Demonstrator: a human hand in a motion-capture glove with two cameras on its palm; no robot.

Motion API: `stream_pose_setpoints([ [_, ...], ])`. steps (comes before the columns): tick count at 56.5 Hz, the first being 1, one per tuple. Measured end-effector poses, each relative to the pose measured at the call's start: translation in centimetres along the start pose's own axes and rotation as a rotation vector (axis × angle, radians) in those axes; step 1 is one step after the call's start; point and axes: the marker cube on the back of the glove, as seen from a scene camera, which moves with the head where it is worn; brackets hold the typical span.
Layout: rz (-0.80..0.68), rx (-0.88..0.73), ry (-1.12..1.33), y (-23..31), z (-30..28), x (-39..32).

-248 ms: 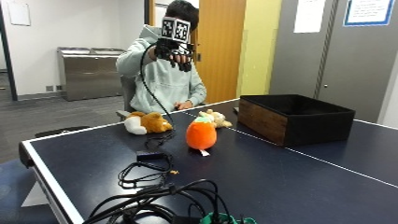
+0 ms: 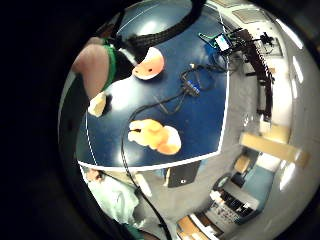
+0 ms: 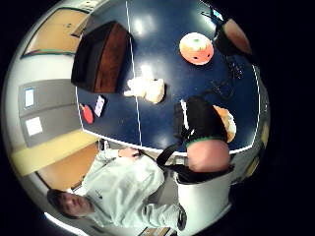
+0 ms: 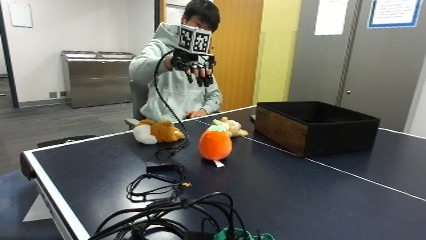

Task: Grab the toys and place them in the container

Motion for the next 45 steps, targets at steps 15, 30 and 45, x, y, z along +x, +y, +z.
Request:
stream_pose_setpoints([
  [15,0.023,0.331,-0.064,-7.2,2.8,-0.5],
  [30,0.114,0.099,-0.112,-14.4,10.8,1.4],
  [45,0.264,0.007,-0.273,-16.7,18.9,0.7],
])
